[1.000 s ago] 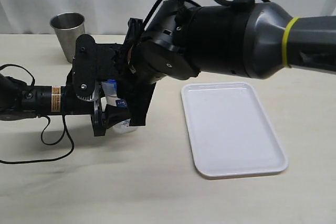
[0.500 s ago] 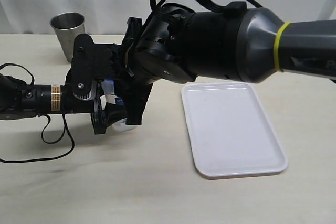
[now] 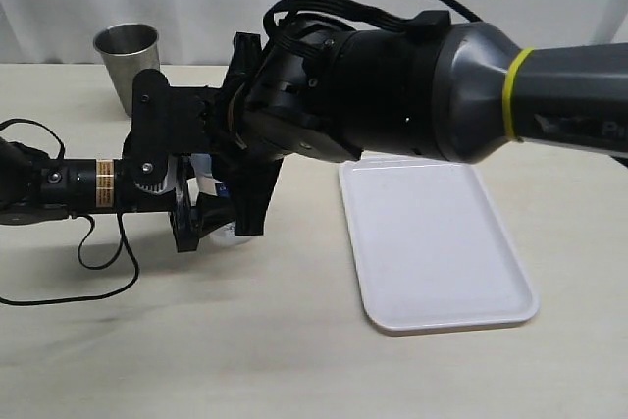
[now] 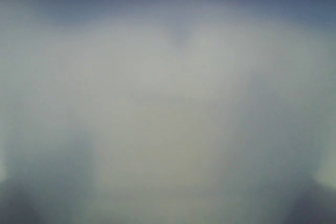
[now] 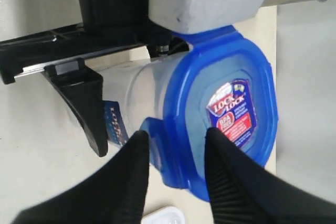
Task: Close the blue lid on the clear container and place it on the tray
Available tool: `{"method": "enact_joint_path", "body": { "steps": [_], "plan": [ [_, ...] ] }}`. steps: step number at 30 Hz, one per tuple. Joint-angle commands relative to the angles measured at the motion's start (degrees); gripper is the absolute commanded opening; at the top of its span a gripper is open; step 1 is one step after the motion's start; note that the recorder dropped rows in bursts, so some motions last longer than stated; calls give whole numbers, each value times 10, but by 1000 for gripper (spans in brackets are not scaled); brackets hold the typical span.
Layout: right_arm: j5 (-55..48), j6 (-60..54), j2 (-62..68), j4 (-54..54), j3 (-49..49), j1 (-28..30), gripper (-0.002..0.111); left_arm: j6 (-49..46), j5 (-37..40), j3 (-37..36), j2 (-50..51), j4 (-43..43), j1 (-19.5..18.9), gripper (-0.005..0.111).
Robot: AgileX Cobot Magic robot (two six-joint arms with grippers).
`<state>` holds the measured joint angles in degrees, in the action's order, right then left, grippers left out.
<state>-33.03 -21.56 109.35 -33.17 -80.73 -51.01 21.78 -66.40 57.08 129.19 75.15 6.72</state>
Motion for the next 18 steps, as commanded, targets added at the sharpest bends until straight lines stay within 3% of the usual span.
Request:
{"method": "enact_joint_path", "body": {
  "steps": [1, 4, 10, 13, 18],
  "plan": [
    [-49, -2, 4, 75, 16, 3, 45, -120, -36, -3, -3, 69, 14, 0],
    [-51, -2, -36, 84, 16, 3, 52, -221, -36, -3, -3, 52, 14, 0],
    [-46, -1, -135, 105, 16, 4, 54, -228, -36, -3, -3, 38, 14, 0],
    [-46, -3, -187, 142, 14, 5, 54, -361, -36, -3, -3, 14, 14, 0],
    [-61, -87, -179, 253, 14, 5, 54, -453, -36, -3, -8, -2, 14, 0]
  ]
}}
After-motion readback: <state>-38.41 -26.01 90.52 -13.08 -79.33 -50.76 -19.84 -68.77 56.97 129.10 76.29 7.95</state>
